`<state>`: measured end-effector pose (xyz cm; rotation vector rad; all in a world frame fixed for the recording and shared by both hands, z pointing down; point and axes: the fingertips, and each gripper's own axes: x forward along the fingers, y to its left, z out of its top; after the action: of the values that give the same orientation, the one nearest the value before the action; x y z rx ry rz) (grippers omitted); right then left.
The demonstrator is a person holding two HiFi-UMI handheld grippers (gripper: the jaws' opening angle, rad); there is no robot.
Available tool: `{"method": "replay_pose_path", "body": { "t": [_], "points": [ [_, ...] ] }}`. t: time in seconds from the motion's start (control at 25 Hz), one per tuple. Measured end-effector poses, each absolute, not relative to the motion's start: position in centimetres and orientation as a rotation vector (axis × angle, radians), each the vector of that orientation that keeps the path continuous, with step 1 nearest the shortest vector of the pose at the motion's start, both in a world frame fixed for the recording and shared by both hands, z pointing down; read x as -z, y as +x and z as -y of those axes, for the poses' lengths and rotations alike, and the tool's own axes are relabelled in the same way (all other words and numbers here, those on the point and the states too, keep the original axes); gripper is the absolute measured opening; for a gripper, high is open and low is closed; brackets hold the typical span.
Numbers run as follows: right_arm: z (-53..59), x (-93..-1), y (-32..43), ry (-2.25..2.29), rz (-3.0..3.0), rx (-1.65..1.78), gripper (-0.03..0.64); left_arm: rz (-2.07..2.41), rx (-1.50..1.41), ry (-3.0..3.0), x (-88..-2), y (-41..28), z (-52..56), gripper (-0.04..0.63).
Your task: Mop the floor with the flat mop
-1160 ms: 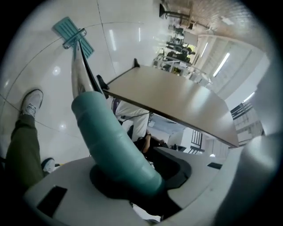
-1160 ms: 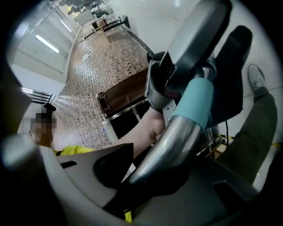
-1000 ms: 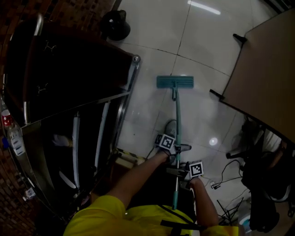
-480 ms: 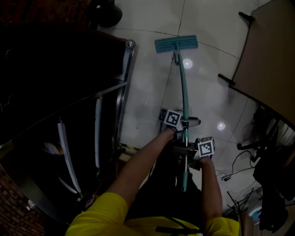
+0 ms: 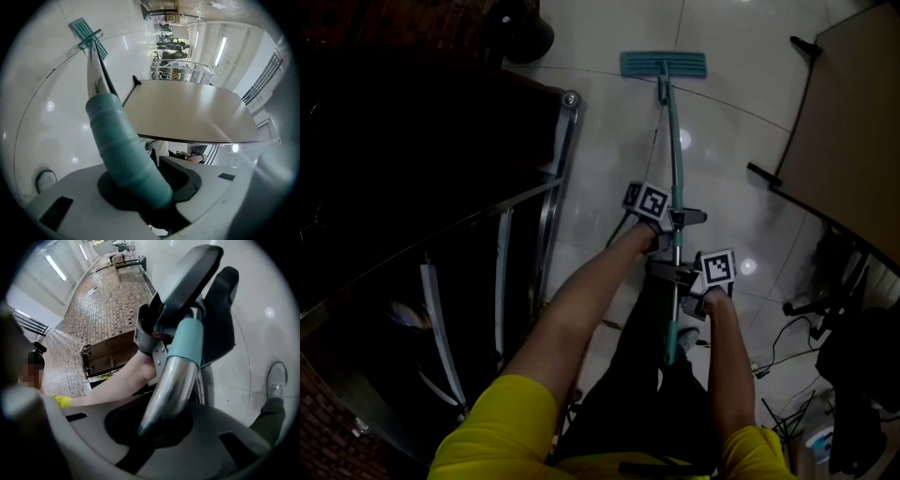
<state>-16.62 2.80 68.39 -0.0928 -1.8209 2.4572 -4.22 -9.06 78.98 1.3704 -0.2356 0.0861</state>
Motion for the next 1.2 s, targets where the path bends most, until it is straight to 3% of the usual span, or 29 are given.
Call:
{"method": "replay_pose_path", "body": {
  "t": [0.32,0.48,0.68,0.84,1.04,1.2],
  "points": [
    [-19.0,-59.5,-11.4,-0.095,1.657,-2.578,0.034,0.262,-0.042,1.238,-72.3,1.0,-9.1,0.132],
    [-15.4,-62.9,-12.2,-0.096,1.756,-2.528,0.032,0.268,-0.083,1.256,-75.2,0.1,-5.6,0.126],
    [-2.9,-70.8,-13.8,-0.003,1.9,-2.41,0.026,0.216,-0.159,1.347,-80.3,-1.4,7.9,0.126],
    [5.1,-71.7,-15.5,0.026,1.915,-2.556,0.02,0.191,-0.42,1.357,-82.8,-2.6,14.5,0.126],
    [3.1,-68.8,-15.7,-0.01,1.889,-2.621,0.014,0.215,-0.353,1.356,-80.9,-1.9,12.6,0.118],
    [-6.3,-62.5,-13.8,-0.048,1.816,-2.742,0.017,0.189,-0.222,1.283,-75.6,0.0,2.4,0.118]
  ]
}}
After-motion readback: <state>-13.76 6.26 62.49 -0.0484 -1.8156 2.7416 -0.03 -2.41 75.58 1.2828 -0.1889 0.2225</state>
